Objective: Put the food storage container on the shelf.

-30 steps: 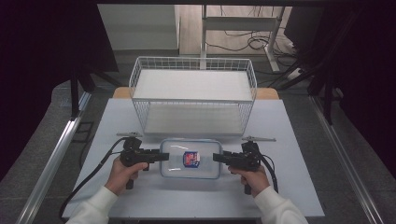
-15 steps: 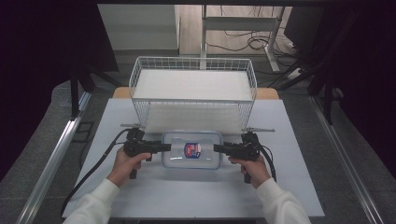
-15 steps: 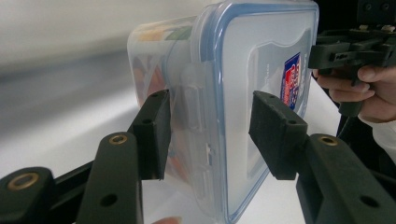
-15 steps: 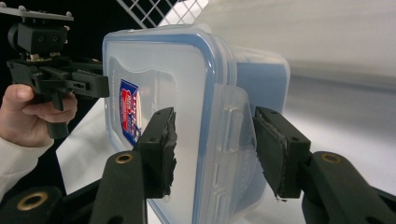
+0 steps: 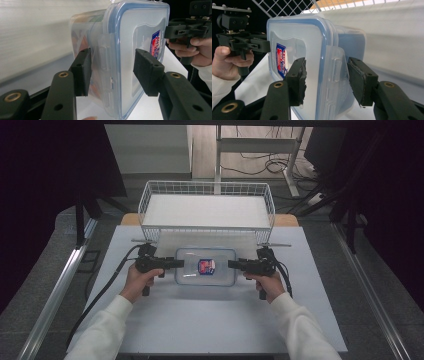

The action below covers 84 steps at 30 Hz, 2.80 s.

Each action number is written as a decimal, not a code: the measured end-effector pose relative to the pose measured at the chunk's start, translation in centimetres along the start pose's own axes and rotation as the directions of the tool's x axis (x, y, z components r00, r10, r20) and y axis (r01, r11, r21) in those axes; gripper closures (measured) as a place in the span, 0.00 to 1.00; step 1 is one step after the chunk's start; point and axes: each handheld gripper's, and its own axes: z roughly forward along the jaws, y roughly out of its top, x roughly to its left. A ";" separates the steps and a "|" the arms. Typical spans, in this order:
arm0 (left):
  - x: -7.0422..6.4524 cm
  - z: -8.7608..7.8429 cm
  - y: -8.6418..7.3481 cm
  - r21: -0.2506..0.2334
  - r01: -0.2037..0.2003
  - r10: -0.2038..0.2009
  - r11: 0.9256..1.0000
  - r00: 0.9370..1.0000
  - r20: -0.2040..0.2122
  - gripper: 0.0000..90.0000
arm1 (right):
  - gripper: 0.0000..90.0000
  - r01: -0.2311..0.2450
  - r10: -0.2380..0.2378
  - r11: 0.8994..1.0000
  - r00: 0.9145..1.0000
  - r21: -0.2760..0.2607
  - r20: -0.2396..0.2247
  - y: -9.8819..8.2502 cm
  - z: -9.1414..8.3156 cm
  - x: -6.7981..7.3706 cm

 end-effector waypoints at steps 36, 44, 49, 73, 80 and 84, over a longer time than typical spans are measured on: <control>3.4 2.8 1.1 -0.021 0.159 -0.158 0.987 0.987 0.009 0.54 | 0.53 -0.103 0.111 0.993 0.984 -0.061 0.138 0.9 2.4 -2.5; 3.8 3.4 1.0 -0.042 0.187 -0.187 0.981 0.982 0.003 0.46 | 0.44 -0.142 0.161 0.984 0.970 -0.111 0.180 0.5 2.9 -2.1; 3.0 2.2 0.7 -0.097 0.139 -0.144 0.986 0.988 -0.052 0.37 | 0.39 -0.090 0.124 0.984 0.967 -0.154 0.223 0.2 2.2 -1.1; -4.3 -4.2 -7.2 0.039 -0.219 0.222 0.975 0.958 -0.179 0.35 | 0.95 0.421 -0.454 0.884 0.876 0.205 0.160 -6.3 0.1 5.9; -5.1 -4.5 -8.3 0.065 -0.240 0.248 0.969 0.951 -0.184 0.34 | 0.98 0.453 -0.512 0.844 0.840 0.287 0.180 -6.8 4.6 6.3; -5.1 -4.6 -8.5 0.063 -0.238 0.246 0.969 0.953 -0.179 0.35 | 0.99 0.451 -0.513 0.845 0.835 0.289 0.198 -6.4 6.6 6.0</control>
